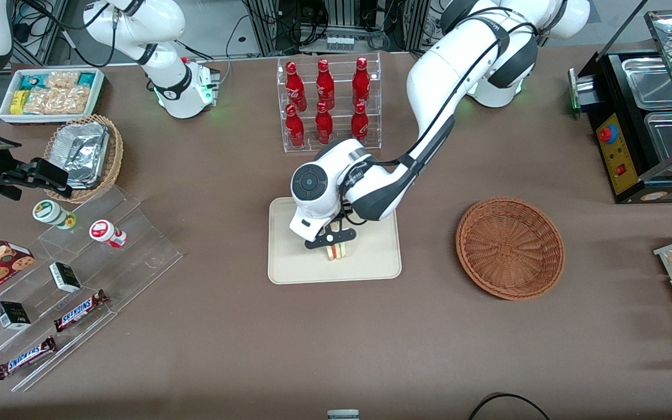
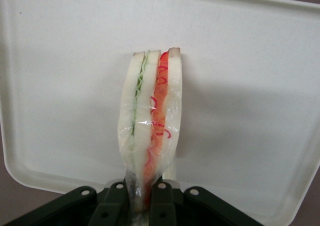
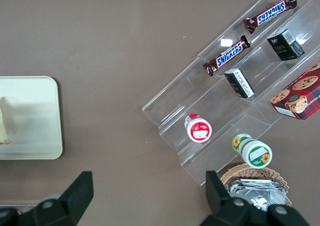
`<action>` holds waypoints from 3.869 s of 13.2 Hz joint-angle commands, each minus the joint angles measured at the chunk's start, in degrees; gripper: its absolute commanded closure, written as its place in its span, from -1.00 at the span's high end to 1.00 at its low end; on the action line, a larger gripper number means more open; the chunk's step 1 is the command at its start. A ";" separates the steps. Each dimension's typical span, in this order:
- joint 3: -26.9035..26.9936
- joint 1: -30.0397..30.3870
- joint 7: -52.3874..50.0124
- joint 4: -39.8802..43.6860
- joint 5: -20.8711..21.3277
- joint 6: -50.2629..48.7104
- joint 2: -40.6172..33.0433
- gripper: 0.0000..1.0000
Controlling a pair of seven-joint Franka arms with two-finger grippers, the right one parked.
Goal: Place sandwich from basket to tray
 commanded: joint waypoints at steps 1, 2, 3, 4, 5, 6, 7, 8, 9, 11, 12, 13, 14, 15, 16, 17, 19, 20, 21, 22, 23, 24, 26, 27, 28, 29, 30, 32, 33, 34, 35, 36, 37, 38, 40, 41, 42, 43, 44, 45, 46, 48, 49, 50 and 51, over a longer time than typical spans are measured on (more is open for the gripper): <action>0.69 -1.02 -1.79 1.06 2.13 0.91 0.92 -0.50; 0.69 -1.02 -1.79 0.97 2.13 1.09 0.92 -0.11; 0.69 -1.02 -1.79 0.44 2.13 1.96 0.92 0.12; 0.69 -1.02 -1.71 -0.08 2.13 2.93 0.83 0.68; 0.69 -1.02 -1.62 -0.18 2.22 3.02 0.75 1.00; 0.69 -1.02 -1.62 -0.09 2.13 2.94 0.40 1.00; 0.61 -0.76 -1.62 0.08 2.04 2.50 -0.39 1.00; 0.61 -0.49 -1.62 0.09 1.78 1.97 -1.96 1.00; 0.52 -0.40 -1.62 0.09 1.69 0.58 -3.29 1.00; 0.52 -0.40 -1.36 0.17 1.43 -2.15 -5.92 1.00; 0.52 -0.32 -1.18 0.17 1.25 -3.81 -7.24 1.00; 0.52 -0.23 -0.92 0.17 1.25 -5.31 -8.21 1.00; 0.43 0.30 -0.91 0.17 1.16 -6.46 -9.09 1.00; 0.34 0.56 -0.91 0.17 1.16 -7.34 -10.06 1.00; 0.34 0.65 -0.83 0.17 1.16 -8.39 -10.94 1.00; 0.34 1.09 -0.65 0.00 1.16 -9.62 -11.99 1.00; 0.26 3.01 3.71 -0.09 1.08 -12.87 -13.57 1.00; 0.17 4.16 8.18 -0.09 0.38 -14.71 -14.28 1.00; 0.17 6.08 12.32 -0.18 -1.72 -16.12 -15.07 1.00; 0.17 8.10 16.10 -0.26 -3.30 -17.61 -15.86 1.00; 0.17 9.52 21.18 -1.40 -3.58 -18.50 -17.17 1.00; 0.34 10.66 25.76 -4.45 -3.15 -17.99 -19.71 1.00; 0.26 15.91 32.97 -12.88 -3.14 -16.06 -25.68 1.00; 0.26 18.21 37.27 -16.31 -3.32 -15.79 -28.32 1.00; 0.34 21.01 40.97 -19.05 -3.23 -15.78 -30.61 1.00; 0.34 23.22 45.01 -21.60 -3.23 -15.78 -32.81 1.00; 0.34 25.42 48.18 -24.32 -3.32 -15.78 -34.74 1.00; 0.26 29.37 52.59 -27.85 -3.76 -14.39 -37.56 1.00; 0.26 30.87 54.87 -29.34 -3.84 -14.47 -39.14 1.00; 0.26 32.45 57.25 -31.53 -4.11 -14.29 -41.25 1.00; 0.26 34.47 58.84 -32.25 -5.85 -14.29 -42.75 1.00; 0.26 35.88 60.42 -32.34 -7.17 -14.90 -43.98 1.00; 0.34 37.20 62.35 -32.61 -7.53 -15.78 -45.47 1.00; 0.43 38.08 64.19 -32.52 -7.54 -17.26 -46.62 1.00; 0.61 39.41 65.88 -32.61 -7.54 -19.12 -48.82 1.00; 0.61 40.28 65.88 -32.52 -7.54 -19.91 -49.78 1.00; 0.61 40.81 65.88 -32.61 -7.54 -20.87 -50.84 1.00; 0.69 41.17 65.97 -32.61 -7.54 -22.10 -51.98 1.00; 0.69 41.78 66.41 -32.78 -7.62 -23.07 -53.12 1.00; 0.69 42.92 67.80 -32.44 -7.71 -24.91 -53.57 1.00; 1.13 43.19 69.30 -32.17 -7.71 -26.49 -53.66 1.00; 4.29 42.93 69.75 -31.91 -7.71 -27.21 -55.06 1.00; 5.60 42.75 69.75 -31.91 -7.63 -27.12 -55.41 1.00; 6.23 42.66 69.75 -31.91 -7.63 -27.04 -56.37 1.00; 6.84 42.66 69.75 -31.91 -7.71 -27.12 -56.91 1.00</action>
